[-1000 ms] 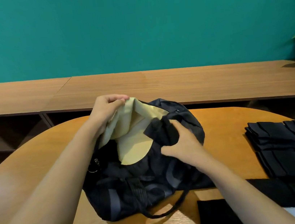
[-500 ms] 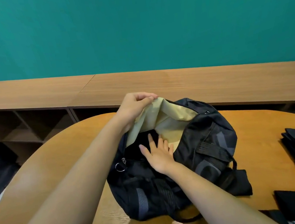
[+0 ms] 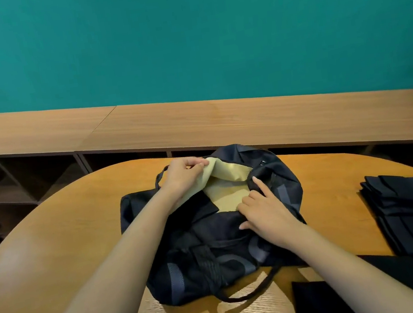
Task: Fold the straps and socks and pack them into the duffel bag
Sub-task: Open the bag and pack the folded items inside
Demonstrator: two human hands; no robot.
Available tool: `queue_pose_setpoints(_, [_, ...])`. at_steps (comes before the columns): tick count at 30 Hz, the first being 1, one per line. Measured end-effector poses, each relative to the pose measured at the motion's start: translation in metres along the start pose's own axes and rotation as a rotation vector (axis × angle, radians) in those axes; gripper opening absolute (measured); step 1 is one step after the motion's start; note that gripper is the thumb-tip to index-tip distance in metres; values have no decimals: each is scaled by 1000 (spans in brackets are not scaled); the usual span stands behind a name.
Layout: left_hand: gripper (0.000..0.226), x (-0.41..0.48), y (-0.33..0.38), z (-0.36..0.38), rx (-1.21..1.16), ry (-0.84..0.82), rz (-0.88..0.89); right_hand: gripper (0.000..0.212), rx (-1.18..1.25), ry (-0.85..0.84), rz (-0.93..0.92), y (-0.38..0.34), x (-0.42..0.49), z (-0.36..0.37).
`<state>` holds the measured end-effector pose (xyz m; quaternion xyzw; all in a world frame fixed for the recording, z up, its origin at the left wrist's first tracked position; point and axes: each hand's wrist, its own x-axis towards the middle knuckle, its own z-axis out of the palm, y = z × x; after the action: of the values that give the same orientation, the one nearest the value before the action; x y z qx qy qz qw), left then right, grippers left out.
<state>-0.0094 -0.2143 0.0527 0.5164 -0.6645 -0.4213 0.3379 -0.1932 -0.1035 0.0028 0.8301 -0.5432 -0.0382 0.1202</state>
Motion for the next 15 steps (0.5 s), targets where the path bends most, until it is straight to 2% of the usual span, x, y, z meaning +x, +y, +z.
queue_pose_setpoints(1, [20, -3, -2, 3, 45, -3, -12, 22, 1, 95, -27, 1, -10, -3])
queue_pose_setpoints(3, [25, -9, -11, 8, 109, 15, -24, 18, 50, 213, -44, 1, -37, -5])
queue_pose_setpoints(5, [29, -17, -24, 11, 132, 9, -37, 16, 68, 210, -84, 0, -69, 2])
queue_pose_setpoints(7, [31, -24, -41, 15, 206, -33, -32, 34, 78, 121, -69, -2, -91, 12])
queue_pose_setpoints(8, [31, -27, -48, 16, 289, -65, -3, 40, 91, 98, -58, -3, -96, 16])
queue_pose_setpoints(10, [35, -38, -51, 16, 484, -79, 136, 36, 127, 105, -48, -3, -94, 15])
queue_pose_setpoints(12, [53, -57, -43, 5, 644, -82, 351, 22, 137, 131, -64, 3, -85, 4])
queue_pose_setpoints(13, [64, -69, -39, -4, 698, -117, 426, 24, 134, 133, -76, 10, -79, -1])
queue_pose_setpoints(15, [80, -92, -37, -28, 780, -247, 420, 37, 117, 99, -78, 27, -68, -10])
